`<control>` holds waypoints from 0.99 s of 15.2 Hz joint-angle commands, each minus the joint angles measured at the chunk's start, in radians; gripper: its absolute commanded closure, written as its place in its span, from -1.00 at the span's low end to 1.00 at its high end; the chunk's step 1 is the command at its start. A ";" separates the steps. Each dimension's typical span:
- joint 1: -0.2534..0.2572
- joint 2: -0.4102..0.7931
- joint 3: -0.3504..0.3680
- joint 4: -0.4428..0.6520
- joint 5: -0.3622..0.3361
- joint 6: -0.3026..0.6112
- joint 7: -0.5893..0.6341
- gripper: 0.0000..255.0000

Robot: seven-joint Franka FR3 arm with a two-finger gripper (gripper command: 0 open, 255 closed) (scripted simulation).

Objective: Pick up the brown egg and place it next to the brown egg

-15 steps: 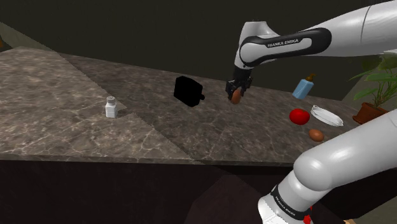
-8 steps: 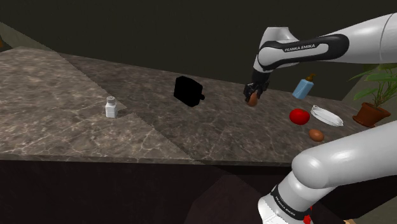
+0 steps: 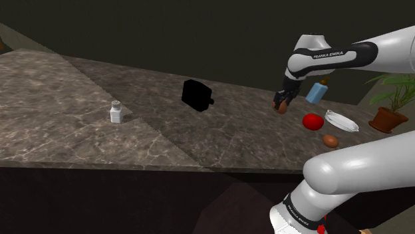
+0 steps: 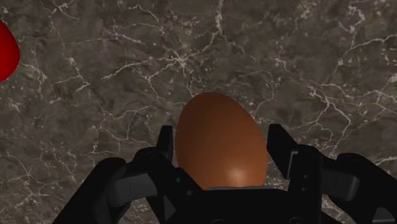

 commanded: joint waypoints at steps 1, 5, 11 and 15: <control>-0.025 -0.015 -0.040 -0.012 -0.020 0.009 -0.052 1.00; -0.067 -0.006 -0.121 0.002 -0.052 0.029 -0.152 1.00; -0.115 0.043 -0.248 0.057 -0.078 0.063 -0.309 1.00; -0.134 0.100 -0.336 0.116 -0.073 0.089 -0.421 1.00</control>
